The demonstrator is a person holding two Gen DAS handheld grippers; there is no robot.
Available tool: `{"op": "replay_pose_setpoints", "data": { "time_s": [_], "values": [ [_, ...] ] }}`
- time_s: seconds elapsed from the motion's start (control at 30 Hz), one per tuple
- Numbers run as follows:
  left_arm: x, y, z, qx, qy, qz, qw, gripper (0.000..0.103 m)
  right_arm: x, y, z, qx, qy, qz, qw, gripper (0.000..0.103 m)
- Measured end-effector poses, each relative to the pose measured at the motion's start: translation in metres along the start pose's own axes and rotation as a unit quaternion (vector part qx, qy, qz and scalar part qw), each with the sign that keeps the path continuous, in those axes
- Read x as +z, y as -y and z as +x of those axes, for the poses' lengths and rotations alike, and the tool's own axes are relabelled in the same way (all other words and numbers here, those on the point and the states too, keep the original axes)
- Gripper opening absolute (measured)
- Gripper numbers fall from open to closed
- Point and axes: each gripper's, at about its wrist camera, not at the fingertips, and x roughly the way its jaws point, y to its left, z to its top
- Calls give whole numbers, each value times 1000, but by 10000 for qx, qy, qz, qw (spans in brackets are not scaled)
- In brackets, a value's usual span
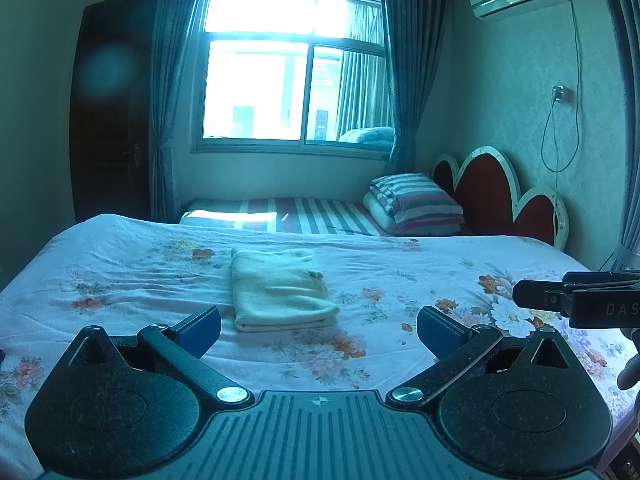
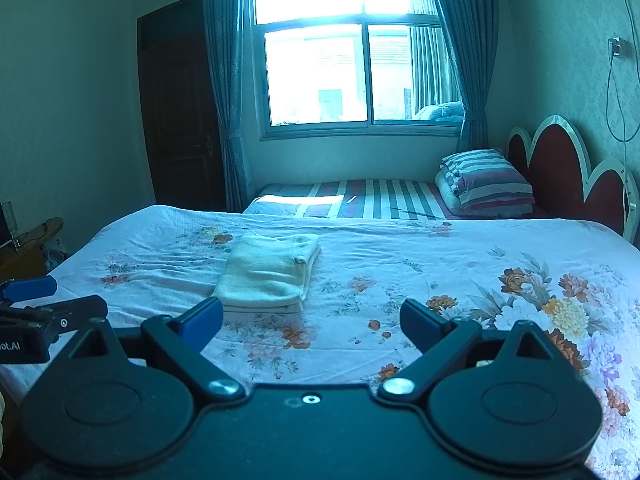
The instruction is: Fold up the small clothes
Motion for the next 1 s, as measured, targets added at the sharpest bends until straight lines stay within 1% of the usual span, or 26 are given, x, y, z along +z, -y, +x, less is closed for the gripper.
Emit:
{"op": "replay_pose_setpoints", "data": {
  "time_s": [1.0],
  "values": [
    [4,4,-3,65,108,86,9999,103,6,2,0,64,44,-11,10000,96]
  ]
}}
